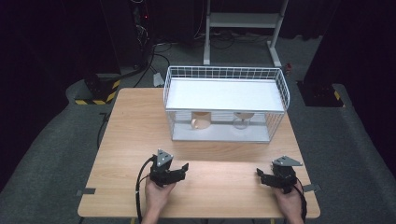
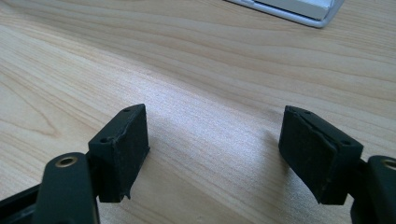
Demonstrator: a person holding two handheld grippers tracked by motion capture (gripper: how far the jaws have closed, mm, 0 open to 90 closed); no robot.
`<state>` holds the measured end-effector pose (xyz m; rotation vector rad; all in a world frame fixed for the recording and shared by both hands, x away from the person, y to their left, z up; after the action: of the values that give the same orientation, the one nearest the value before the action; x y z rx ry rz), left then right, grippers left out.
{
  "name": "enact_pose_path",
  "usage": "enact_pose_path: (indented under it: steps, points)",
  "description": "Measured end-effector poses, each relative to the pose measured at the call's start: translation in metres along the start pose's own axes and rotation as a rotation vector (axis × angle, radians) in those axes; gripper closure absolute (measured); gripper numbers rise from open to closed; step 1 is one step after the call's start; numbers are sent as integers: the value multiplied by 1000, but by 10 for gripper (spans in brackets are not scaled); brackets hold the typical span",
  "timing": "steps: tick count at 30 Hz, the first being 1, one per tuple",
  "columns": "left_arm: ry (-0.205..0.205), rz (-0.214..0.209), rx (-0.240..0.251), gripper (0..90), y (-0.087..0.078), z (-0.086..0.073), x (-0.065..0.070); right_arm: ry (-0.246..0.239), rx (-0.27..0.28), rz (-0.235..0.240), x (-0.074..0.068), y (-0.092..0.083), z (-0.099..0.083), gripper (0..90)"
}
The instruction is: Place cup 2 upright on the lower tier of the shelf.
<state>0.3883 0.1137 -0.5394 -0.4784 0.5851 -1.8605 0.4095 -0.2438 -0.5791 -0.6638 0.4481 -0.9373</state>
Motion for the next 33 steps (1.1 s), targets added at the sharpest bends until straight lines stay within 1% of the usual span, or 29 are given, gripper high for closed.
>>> enact_pose_path:
  steps: [2, 9, 11, 13, 17, 25, 26, 28, 33]
  points:
    - [-5, 1, -6, 274, 1, -3, -1, 1, 0, 0, 0, 0, 0, 240]
    - [9, 32, -19, 274, 4, -11, -6, 2, 0, 0, 0, 0, 0, 240]
    - [9, 44, -24, 274, 5, -13, -7, 0, 0, 0, 0, 0, 0, 240]
    - [22, 62, -23, 274, 7, -15, -9, 4, 1, 1, 0, 0, 0, 240]
    - [12, 78, -35, 279, 11, -21, -13, 4, 1, 1, 0, 0, 0, 240]
    - [36, 113, -61, 278, 17, -28, -17, 5, 1, 0, 0, 0, 0, 240]
    - [46, 120, -65, 278, 18, -29, -18, 5, 1, 0, 0, 0, 0, 240]
    - [39, 121, -67, 278, 19, -31, -17, 5, 1, 1, 0, 0, 0, 240]
    - [49, 127, -66, 278, 20, -31, -18, 5, 1, 0, 0, 0, 0, 240]
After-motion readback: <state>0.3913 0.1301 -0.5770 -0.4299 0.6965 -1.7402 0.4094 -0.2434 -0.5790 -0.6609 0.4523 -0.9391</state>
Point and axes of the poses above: each handheld gripper's, and its own axes: y roughly forward along the jaws, z roughly out of its top, x roughly to its right, the point moved 8 cm from there along y, roughly forward along the jaws, and after that the axes turned 7 degrees about z, right-handed, at the moved point
